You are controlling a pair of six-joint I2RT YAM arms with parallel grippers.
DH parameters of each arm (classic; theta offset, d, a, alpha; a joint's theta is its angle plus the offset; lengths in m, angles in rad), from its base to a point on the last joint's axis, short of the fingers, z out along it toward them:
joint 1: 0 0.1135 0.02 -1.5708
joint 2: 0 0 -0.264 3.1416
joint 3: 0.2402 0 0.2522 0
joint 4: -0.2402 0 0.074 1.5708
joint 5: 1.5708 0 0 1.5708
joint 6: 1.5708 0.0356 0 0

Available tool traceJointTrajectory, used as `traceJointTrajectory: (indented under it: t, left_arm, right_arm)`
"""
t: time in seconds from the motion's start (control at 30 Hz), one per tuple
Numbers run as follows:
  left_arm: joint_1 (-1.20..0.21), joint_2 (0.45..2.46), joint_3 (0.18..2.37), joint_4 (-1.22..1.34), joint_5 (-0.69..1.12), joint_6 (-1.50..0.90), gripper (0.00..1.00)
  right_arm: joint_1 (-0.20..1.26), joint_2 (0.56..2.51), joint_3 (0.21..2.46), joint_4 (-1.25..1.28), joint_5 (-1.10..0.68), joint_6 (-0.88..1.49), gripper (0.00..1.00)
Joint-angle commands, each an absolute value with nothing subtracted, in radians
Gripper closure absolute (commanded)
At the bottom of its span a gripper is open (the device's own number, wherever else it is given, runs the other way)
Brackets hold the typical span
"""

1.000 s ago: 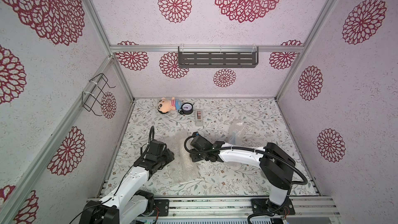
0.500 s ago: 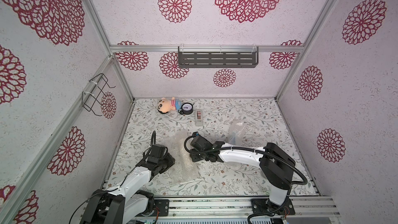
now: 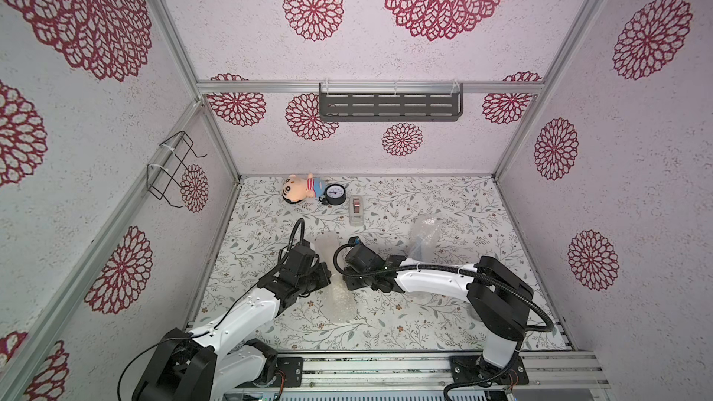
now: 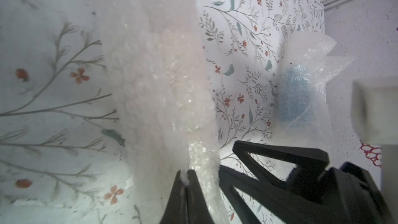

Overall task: Wrap vases in bubble wrap
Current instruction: Wrap the vase in bubble wrap.

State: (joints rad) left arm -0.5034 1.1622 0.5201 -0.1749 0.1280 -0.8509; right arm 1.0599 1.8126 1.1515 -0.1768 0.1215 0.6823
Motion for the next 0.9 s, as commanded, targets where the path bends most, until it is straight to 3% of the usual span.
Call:
traceJointTrajectory:
  t: [0.0,0.13,0.33,0.5,0.7,0.87]
  left_arm:
    - [-0.546,1.217,0.581,-0.166,0.094,-0.795,0.96]
    - [-0.577,1.301,0.625,-0.161,0.094,-0.775,0.95]
    - [-0.579,1.390,0.639,-0.180,0.137,-0.775,0.83]
    - [-0.581,1.366,0.602,-0.200,0.127,-0.792,0.72]
    - [-0.580,1.343,0.569,-0.197,0.118,-0.810,0.70]
    - [-0.579,1.320,0.536,-0.156,0.125,-0.832,0.69]
  right_arm:
    - [1.063,1.799,1.108,-0.222,0.121,0.700,0.51]
    - [1.060,1.786,1.089,-0.195,0.124,0.709,0.51]
    - [1.051,1.762,1.056,-0.148,0.130,0.715,0.51]
    - [1.044,1.711,1.030,-0.116,0.125,0.721,0.48]
    - [1.018,1.610,1.018,-0.147,0.161,0.697,0.45]
    - [0.887,1.668,1.045,-0.042,-0.048,0.665,0.47]
